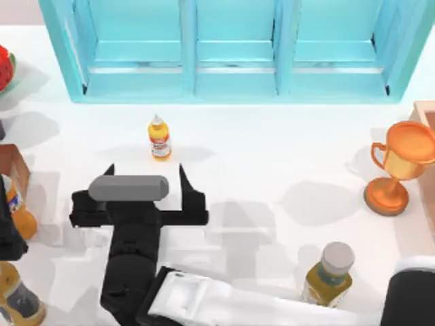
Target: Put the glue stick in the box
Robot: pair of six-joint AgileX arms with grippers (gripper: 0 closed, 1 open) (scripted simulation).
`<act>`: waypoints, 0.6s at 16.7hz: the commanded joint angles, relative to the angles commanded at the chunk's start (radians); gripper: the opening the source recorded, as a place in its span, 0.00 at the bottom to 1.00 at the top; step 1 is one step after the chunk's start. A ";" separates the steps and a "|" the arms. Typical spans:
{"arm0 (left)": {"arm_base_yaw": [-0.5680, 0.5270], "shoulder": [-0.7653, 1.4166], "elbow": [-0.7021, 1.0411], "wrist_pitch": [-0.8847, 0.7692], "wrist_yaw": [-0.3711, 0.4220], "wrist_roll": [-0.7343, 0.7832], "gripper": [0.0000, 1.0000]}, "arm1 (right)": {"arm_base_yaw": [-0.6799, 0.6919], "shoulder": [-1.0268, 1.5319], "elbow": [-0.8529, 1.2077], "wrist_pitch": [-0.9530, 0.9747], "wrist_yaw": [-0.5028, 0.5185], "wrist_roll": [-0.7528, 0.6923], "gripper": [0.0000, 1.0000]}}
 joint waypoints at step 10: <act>0.000 0.000 0.000 0.000 0.000 0.000 1.00 | 0.194 0.183 -0.040 0.364 -0.088 0.350 1.00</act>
